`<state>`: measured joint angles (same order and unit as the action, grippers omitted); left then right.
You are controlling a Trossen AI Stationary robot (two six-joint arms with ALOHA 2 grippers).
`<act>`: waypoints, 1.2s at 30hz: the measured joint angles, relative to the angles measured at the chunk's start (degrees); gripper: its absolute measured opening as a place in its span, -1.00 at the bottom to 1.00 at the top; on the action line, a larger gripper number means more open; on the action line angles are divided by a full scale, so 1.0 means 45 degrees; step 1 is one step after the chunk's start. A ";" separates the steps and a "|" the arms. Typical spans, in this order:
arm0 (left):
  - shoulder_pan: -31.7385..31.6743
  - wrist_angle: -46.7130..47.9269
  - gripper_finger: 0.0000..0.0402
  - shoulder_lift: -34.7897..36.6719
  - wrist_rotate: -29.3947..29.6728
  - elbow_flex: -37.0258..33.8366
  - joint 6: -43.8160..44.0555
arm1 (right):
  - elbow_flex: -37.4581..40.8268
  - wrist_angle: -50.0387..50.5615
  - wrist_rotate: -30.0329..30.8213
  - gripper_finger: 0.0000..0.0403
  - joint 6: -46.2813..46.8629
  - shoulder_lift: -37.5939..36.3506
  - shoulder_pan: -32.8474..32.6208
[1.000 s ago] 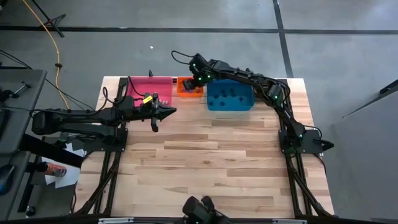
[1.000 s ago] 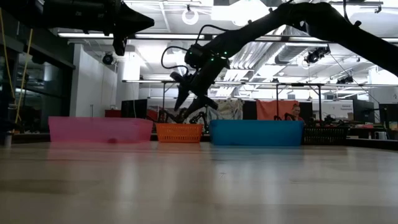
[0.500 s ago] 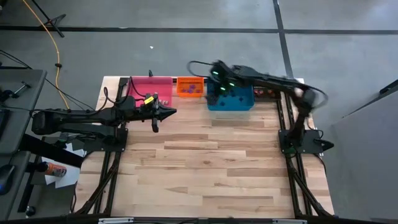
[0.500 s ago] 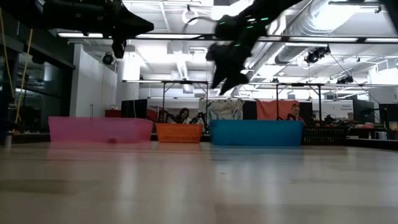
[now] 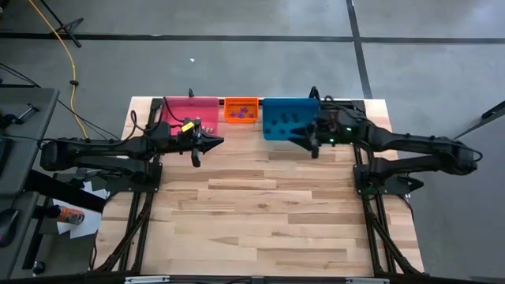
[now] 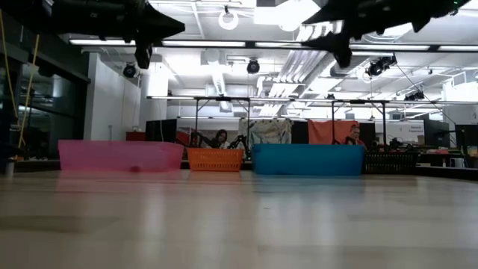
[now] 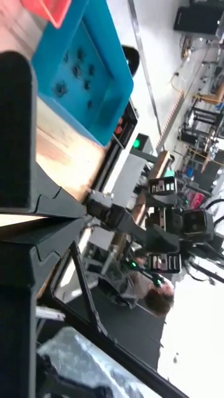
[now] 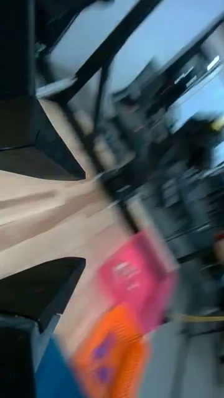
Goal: Sort Halloween decoration
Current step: Return to Home Position
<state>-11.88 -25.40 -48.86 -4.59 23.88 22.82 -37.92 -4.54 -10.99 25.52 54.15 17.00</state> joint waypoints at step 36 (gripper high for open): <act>0.0418 0.1355 -1.00 0.1964 -0.0807 -0.0042 -0.1112 | 0.0104 -0.1607 0.0142 -0.99 -0.3389 -0.0092 -0.2125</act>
<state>-10.00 -19.30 -40.02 -8.22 23.69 17.82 -37.45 -11.77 -10.35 10.27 53.74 7.44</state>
